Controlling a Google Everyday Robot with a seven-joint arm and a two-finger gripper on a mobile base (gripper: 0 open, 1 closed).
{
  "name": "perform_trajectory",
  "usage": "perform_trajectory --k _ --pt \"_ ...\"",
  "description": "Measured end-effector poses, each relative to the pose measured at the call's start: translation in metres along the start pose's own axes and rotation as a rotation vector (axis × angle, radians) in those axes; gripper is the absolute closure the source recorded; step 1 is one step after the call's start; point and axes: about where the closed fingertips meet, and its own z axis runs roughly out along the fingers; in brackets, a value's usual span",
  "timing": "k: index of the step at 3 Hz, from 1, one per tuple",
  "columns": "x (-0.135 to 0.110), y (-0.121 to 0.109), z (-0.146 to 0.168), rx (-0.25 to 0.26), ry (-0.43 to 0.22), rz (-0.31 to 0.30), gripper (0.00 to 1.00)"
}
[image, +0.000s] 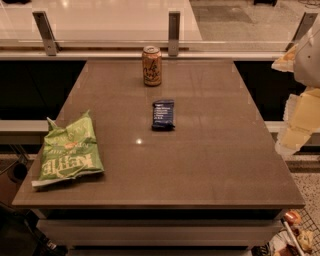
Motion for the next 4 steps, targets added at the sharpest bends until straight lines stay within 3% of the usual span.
perform_trajectory --k 1,2,3,4 --pt "0.000 0.000 0.000 0.000 0.000 0.000 0.00" --pt "0.000 -0.008 -0.002 0.031 -0.050 0.028 0.00" --pt "0.000 -0.021 0.002 0.095 -0.167 0.101 0.00" --pt "-0.020 -0.042 0.014 0.160 -0.317 0.154 0.00"
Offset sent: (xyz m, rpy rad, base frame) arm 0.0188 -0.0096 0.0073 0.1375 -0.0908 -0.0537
